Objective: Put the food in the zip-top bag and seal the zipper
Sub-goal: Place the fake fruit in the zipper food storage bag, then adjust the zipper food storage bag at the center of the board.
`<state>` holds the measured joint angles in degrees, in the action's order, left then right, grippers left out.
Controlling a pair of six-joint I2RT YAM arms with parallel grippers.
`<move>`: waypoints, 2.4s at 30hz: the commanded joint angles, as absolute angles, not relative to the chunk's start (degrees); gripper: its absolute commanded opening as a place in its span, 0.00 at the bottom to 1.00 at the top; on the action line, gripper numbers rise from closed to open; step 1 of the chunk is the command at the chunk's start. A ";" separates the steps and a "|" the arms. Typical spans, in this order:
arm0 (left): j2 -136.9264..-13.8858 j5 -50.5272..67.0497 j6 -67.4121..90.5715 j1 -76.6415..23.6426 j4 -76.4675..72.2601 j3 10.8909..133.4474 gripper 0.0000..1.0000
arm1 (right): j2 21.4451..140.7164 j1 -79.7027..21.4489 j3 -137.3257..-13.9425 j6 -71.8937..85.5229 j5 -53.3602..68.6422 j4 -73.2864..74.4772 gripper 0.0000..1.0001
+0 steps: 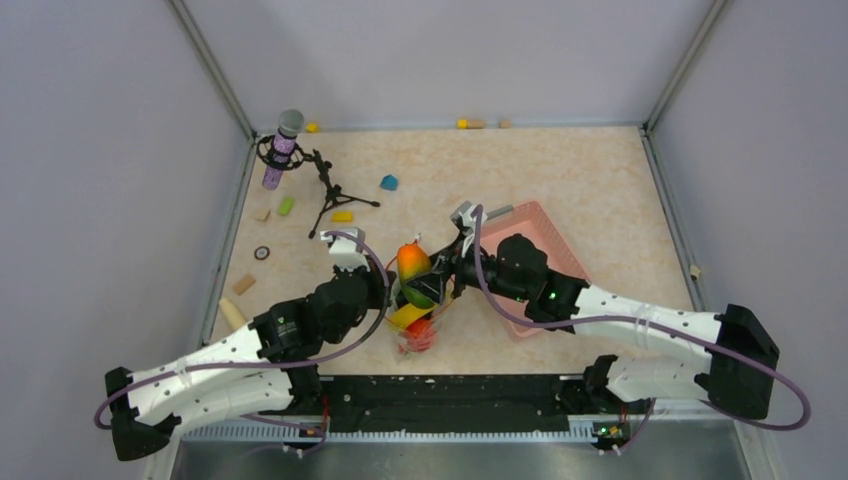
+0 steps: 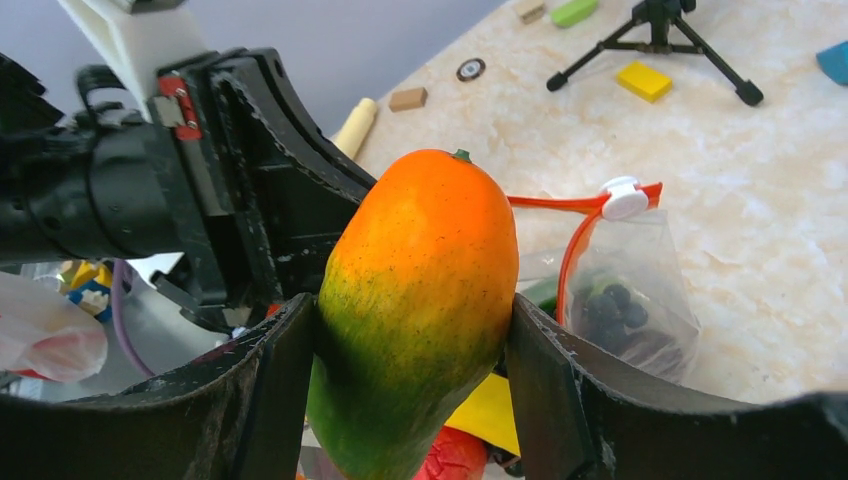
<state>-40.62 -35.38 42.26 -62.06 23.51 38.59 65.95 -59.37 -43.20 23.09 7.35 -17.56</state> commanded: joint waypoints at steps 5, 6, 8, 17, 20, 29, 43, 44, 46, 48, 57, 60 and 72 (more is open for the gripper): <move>-40.10 -35.57 41.75 -61.97 21.14 38.38 0.00 | 67.54 -60.21 -45.44 22.37 5.40 -18.79 0.86; -40.16 -35.64 41.72 -61.99 21.12 38.38 0.00 | 67.52 -60.28 -45.24 22.44 6.09 -19.22 0.88; -40.07 -35.92 41.75 -61.97 21.09 38.39 0.00 | 67.29 -60.23 -45.03 22.15 7.80 -20.06 0.90; -39.79 -37.57 42.00 -61.98 21.40 38.39 0.00 | 60.42 -60.26 -42.63 22.71 8.88 -21.16 0.90; -39.79 -38.71 42.80 -61.97 22.14 38.75 0.00 | 55.33 -60.23 -38.34 24.36 8.62 -23.38 0.91; -39.81 -44.62 56.00 -62.08 28.40 41.40 0.00 | 44.87 -60.31 -23.08 35.20 0.26 -32.10 0.92; -49.31 -57.65 86.49 -62.20 42.91 52.00 0.00 | 53.31 -68.07 -22.03 21.30 9.98 -40.53 0.92; -49.82 -57.90 86.82 -62.21 43.05 52.48 0.00 | 54.26 -69.41 -22.97 19.32 7.91 -39.13 0.92; -50.85 -58.30 87.63 -62.15 44.05 53.56 0.00 | 56.16 -72.32 -24.42 16.09 2.98 -37.65 0.92; -51.96 -57.94 87.65 -62.14 44.67 54.18 0.00 | 57.63 -73.69 -25.53 15.74 -3.73 -37.62 0.92; -48.68 -52.68 82.96 -62.20 37.03 48.11 0.00 | 65.58 -73.83 -29.03 24.69 -24.61 -40.42 0.86; -46.52 -52.27 82.74 -62.14 35.53 46.15 0.00 | 68.37 -73.82 -32.21 24.98 -24.29 -36.88 0.70; -40.88 -35.06 56.90 -62.15 21.62 42.43 0.15 | 71.25 -63.83 -43.97 16.88 -9.65 -25.65 0.00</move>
<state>-43.09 -45.23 70.91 -62.06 32.73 44.34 70.94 -70.98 -37.65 20.45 -23.24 -27.35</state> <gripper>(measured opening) 0.077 0.007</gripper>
